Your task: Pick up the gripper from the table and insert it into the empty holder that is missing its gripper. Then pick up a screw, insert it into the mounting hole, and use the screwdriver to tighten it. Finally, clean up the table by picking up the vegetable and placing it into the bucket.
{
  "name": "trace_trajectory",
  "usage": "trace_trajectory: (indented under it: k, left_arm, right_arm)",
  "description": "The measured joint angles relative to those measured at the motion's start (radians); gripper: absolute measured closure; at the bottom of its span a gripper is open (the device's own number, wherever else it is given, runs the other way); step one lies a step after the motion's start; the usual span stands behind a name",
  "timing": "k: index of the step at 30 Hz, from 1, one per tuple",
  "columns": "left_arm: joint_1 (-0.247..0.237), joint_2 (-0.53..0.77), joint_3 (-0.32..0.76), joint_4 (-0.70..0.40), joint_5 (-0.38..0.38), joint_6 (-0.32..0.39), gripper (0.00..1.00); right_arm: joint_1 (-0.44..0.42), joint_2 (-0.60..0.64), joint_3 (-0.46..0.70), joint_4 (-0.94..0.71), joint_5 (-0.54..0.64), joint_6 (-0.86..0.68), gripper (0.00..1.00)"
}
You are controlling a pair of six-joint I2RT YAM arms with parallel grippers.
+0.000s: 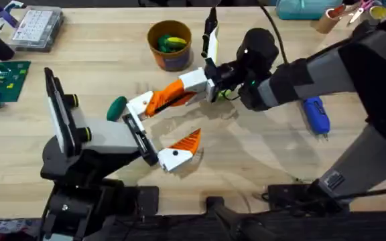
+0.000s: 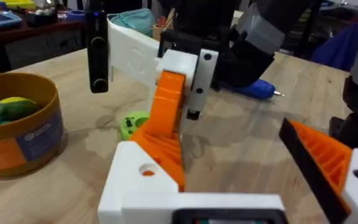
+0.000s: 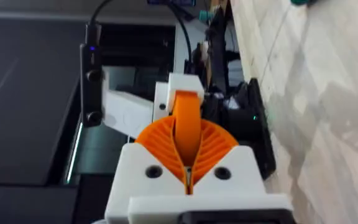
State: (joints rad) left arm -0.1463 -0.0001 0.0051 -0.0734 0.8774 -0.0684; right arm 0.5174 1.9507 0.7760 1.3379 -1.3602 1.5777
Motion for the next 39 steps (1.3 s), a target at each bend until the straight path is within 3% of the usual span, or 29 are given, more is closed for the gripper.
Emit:
trace_trajectory:
  k: [17,36,39]
  left_arm:
    - [0.014,0.000,0.000,0.003,-0.032,0.000,0.012]
    - [0.016,0.000,0.000,0.003,-0.044,0.000,0.012]
    - [0.016,0.000,0.000,0.003,-0.049,0.001,0.012]
  right_arm:
    - [0.077,0.000,0.001,0.000,0.142,-0.102,0.984]
    - [0.084,0.000,0.001,0.000,0.168,-0.124,0.988]
    - [0.085,0.000,0.001,-0.003,0.170,-0.126,0.860]
